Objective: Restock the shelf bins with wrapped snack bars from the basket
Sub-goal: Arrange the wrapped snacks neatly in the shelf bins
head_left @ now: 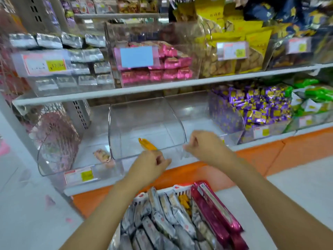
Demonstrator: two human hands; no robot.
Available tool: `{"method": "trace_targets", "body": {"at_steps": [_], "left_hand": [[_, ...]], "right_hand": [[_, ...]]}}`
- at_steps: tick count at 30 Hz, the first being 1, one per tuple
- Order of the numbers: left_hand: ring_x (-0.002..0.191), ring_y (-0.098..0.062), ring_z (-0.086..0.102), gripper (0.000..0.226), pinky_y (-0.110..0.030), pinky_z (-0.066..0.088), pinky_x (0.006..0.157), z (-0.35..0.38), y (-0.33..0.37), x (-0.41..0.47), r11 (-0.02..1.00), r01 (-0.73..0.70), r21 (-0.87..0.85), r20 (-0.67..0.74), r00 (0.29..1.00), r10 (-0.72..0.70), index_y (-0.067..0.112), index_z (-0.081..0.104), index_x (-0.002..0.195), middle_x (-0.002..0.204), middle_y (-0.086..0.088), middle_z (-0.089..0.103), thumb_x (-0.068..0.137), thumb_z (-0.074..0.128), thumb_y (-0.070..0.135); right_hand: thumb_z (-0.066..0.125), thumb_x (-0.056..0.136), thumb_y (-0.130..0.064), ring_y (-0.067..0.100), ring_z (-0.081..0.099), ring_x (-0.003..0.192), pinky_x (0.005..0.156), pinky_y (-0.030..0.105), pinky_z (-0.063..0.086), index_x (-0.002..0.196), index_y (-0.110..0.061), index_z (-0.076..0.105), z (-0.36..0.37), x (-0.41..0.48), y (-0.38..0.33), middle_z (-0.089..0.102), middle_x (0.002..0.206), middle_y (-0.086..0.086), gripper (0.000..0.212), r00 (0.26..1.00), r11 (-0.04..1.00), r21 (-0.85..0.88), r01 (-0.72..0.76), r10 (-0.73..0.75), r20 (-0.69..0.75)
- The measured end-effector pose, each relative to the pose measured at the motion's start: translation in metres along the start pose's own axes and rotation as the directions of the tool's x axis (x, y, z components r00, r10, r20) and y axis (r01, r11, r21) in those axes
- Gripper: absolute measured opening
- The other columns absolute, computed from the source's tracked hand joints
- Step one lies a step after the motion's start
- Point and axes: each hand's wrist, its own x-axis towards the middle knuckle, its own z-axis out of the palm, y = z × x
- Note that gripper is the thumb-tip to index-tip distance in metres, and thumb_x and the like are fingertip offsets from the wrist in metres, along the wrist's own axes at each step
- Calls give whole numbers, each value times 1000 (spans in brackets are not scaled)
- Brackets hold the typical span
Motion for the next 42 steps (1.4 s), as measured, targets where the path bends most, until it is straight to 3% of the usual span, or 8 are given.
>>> {"method": "trace_targets", "body": {"at_steps": [5, 9, 21, 27, 30, 34, 39, 42], "left_hand": [[67, -8, 56, 11, -20, 49, 65, 78, -31, -21, 990, 143, 2, 326, 936, -136, 21, 65, 93, 85, 4, 62, 94, 56, 27], [64, -9, 45, 33, -24, 41, 64, 130, -35, -37, 986, 163, 44, 433, 886, -166, 15, 52, 129, 98, 4, 58, 98, 45, 25], [101, -24, 51, 25, -31, 42, 92, 190, -34, -49, 973, 205, 102, 392, 891, -229, 14, 69, 98, 101, -6, 63, 93, 45, 19], [118, -26, 39, 28, -32, 33, 98, 192, -25, -47, 969, 213, 122, 460, 854, -245, 7, 61, 109, 115, -10, 54, 99, 42, 25], [107, -30, 50, 34, -37, 42, 92, 193, -31, -40, 906, 422, 37, 460, 798, -391, 10, 57, 73, 99, -13, 56, 99, 38, 20], [43, -12, 34, 50, -24, 28, 47, 190, -25, -34, 813, 572, -114, 455, 757, -469, 16, 36, 56, 53, 1, 33, 94, 50, 46], [54, -7, 51, 59, -19, 35, 43, 198, -3, -34, 854, 520, -24, 372, 797, -475, 6, 44, 115, 65, 5, 49, 82, 67, 50], [66, -6, 59, 32, -15, 44, 52, 196, -3, -32, 831, 551, -72, 427, 770, -474, 13, 52, 88, 78, 1, 58, 82, 72, 38]], "right_hand": [[57, 91, -37, 28, 47, 118, 93, 34, 42, 132, -11, 40, 103, -39, 73, 46, 131, 12, 52, 927, 962, -142, -233, 264, 265], [57, 92, -35, 30, 39, 125, 99, 40, 43, 138, -8, 28, 150, -69, 111, 37, 136, 13, 61, 821, 865, -170, -471, 501, 273], [67, 83, -28, 23, 63, 102, 76, 25, 49, 122, -9, 57, 154, -71, 134, 64, 115, 9, 45, 805, 869, -10, -494, 461, 373], [50, 97, -23, 21, 51, 125, 98, 27, 38, 126, -9, 60, 142, -72, 120, 55, 137, 7, 34, 757, 870, 156, -468, 303, 578], [54, 92, -7, 17, 46, 128, 98, 24, 35, 119, -16, 63, 146, -74, 120, 50, 140, 2, 30, 738, 872, 168, -460, 270, 619], [53, 85, 5, 19, 54, 114, 76, 23, 45, 114, -18, 58, 155, -77, 129, 43, 144, 5, 37, 742, 820, 217, -529, 324, 586], [64, 84, -3, 21, 53, 97, 85, 34, 48, 129, -5, 47, 159, -72, 138, 55, 124, 15, 48, 716, 699, 289, -654, 451, 532], [62, 86, -6, 17, 49, 60, 65, 34, 45, 85, -2, 59, 154, -70, 139, 58, 77, 15, 6, 673, 685, 224, -693, 505, 540]]}}
